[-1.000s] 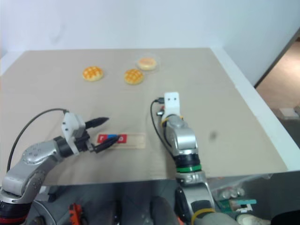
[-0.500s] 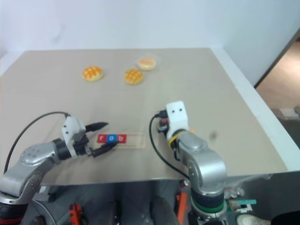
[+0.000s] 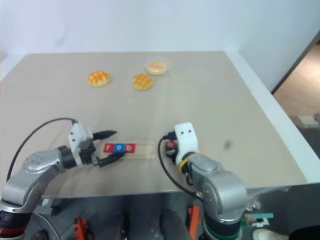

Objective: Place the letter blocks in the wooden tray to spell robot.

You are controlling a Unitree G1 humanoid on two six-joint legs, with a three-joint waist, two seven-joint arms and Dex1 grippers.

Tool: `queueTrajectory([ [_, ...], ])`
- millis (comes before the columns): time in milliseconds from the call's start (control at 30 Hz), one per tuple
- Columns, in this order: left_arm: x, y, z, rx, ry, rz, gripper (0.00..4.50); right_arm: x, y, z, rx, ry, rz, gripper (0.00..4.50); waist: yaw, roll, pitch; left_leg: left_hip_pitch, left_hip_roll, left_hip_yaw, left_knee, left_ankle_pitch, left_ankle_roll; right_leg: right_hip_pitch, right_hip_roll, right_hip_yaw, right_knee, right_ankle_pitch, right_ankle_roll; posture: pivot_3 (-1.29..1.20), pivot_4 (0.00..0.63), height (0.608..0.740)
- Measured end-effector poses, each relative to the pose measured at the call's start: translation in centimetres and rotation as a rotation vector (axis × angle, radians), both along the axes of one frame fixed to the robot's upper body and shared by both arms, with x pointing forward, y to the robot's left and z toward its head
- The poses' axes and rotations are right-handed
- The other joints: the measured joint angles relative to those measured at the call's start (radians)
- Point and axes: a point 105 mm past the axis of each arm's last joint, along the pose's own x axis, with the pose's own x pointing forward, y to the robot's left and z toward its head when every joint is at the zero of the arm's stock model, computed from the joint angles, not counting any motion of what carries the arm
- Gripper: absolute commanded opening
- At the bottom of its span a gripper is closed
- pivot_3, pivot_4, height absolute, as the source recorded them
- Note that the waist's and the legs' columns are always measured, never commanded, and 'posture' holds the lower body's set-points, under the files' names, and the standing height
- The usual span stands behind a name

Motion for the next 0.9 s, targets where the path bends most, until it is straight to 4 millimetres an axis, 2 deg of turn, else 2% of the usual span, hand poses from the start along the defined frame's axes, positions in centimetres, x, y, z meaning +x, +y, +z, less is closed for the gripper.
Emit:
queueTrajectory([
  [100, 0.0, -0.1, -0.1, 0.003, 0.001, 0.0, 4.5, 0.3, -0.2, 0.6, 0.001, -0.021, -0.003, 4.27, 0.0, 0.0, 0.0, 0.0, 0.0, 0.0, 0.0, 0.0, 0.0, 0.0, 0.0, 0.0, 0.0, 0.0, 0.0, 0.0, 0.15, 0.74],
  [133, 0.0, -0.1, -0.1, 0.004, 0.002, 0.0, 4.5, 0.5, -0.3, 0.9, 0.003, -0.032, -0.008, 4.48, 0.0, 0.0, 0.0, 0.0, 0.0, 0.0, 0.0, 0.0, 0.0, 0.0, 0.0, 0.0, 0.0, 0.0, 0.0, 0.0, 0.15, 0.74],
  [233, -0.1, -0.1, -0.2, 0.006, -0.001, -0.004, 4.5, 1.2, -0.7, 2.8, 0.009, -0.096, 0.002, 4.48, 0.0, 0.0, 0.0, 0.0, 0.0, 0.0, 0.0, 0.0, 0.0, 0.0, 0.0, 0.0, 0.0, 0.0, 0.0, 0.0, 0.15, 0.74],
  [333, -0.8, -0.8, 0.1, -0.007, 0.0, -0.074, 4.5, 2.6, -2.2, 7.1, -0.049, -0.237, 0.18, 4.48, 0.001, 0.0, 0.001, 0.0, -0.002, 0.001, 0.001, 0.0, 0.0, 0.002, -0.002, 0.0, -0.003, 0.001, 0.001, 0.0, 0.15, 0.74],
  [400, -1.4, -1.4, 0.4, -0.012, 0.002, -0.131, 4.5, 2.9, -3.5, 8.3, -0.085, -0.284, 0.297, 4.48, 0.005, -0.001, 0.0, 0.0, -0.002, -0.001, 0.0, 0.0, 0.0, 0.004, -0.002, -0.002, -0.007, 0.0, 0.0, 0.0, 0.15, 0.74],
  [467, -1.9, -1.7, 0.5, -0.001, 0.008, -0.18, 4.5, 2.6, -4.0, 7.2, -0.101, -0.245, 0.461, 4.48, 0.005, -0.001, 0.0, 0.0, -0.002, -0.001, -0.002, -0.001, 0.002, 0.005, -0.002, -0.002, -0.01, 0.0, 0.001, 0.0, 0.15, 0.74],
  [500, -2.1, -1.9, 0.4, 0.017, 0.015, -0.216, 4.5, 2.3, -3.9, 6.0, -0.085, -0.209, 0.588, 4.48, 0.004, -0.001, 0.0, 0.0, -0.002, -0.001, -0.002, -0.002, 0.003, 0.005, -0.001, -0.002, -0.011, 0.0, 0.001, 0.0, 0.15, 0.74],
  [633, -2.6, -2.4, 0.7, 0.036, 0.014, -0.291, 4.5, 2.2, -4.2, 3.3, -0.079, -0.15, 0.873, 4.48, -0.003, 0.0, 0.001, 0.0, -0.001, 0.0, -0.002, -0.003, 0.004, 0.004, 0.0, -0.001, -0.011, 0.0, 0.002, 0.0, 0.15, 0.74],
  [733, -2.6, -2.4, 0.7, 0.042, 0.014, -0.296, 4.5, 3.2, -4.1, 2.6, -0.09, -0.169, 0.986, 4.48, -0.003, 0.0, 0.001, 0.0, 0.0, 0.0, -0.002, -0.003, 0.004, 0.004, 0.001, -0.001, -0.01, 0.001, 0.001, 0.0, 0.15, 0.74],
  [900, -2.5, -2.3, 0.6, 0.053, 0.007, -0.284, 4.5, 4.5, -3.5, 1.9, -0.131, -0.203, 1.072, 4.48, 0.001, 0.0, 0.001, 0.0, -0.001, 0.0, 0.0, -0.002, 0.004, 0.005, 0.0, -0.001, -0.009, 0.001, 0.002, 0.0, 0.15, 0.74],
])
